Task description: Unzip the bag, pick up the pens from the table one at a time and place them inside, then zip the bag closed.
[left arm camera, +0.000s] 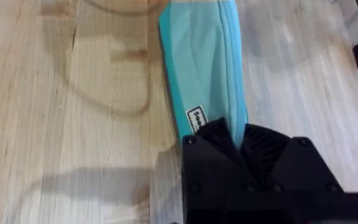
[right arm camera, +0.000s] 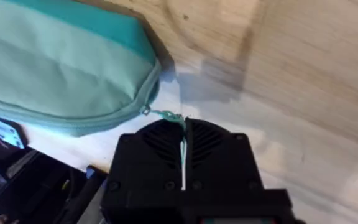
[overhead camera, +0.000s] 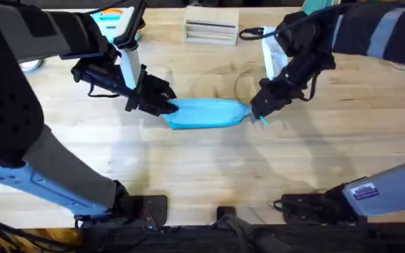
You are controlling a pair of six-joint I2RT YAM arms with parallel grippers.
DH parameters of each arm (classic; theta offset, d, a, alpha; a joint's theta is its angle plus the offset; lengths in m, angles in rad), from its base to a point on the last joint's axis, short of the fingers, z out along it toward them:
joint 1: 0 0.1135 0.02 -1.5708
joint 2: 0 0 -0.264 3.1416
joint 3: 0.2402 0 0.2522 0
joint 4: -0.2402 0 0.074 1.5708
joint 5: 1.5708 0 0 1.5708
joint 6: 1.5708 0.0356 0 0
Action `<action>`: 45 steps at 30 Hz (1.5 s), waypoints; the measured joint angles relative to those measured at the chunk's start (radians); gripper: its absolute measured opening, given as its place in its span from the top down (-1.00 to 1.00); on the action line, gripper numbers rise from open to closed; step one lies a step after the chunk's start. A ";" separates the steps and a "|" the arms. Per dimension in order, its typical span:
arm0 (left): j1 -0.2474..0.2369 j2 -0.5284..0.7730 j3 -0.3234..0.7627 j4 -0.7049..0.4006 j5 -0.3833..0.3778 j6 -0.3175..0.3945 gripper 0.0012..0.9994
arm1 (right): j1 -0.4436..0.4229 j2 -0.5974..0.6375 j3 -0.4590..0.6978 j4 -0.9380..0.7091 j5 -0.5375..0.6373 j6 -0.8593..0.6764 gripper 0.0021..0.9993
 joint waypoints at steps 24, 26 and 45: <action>0.006 0.000 0.000 0.000 -0.007 0.000 0.92 | 0.108 -0.122 0.510 -0.294 0.079 0.020 -0.86; 0.006 0.000 0.000 0.000 -0.007 0.000 0.92 | 0.124 -0.163 0.526 -0.294 0.110 0.019 -0.87; 0.016 0.000 0.000 -0.004 -0.011 -0.003 -0.99 | 0.130 -0.261 0.537 -0.302 0.240 0.013 -1.00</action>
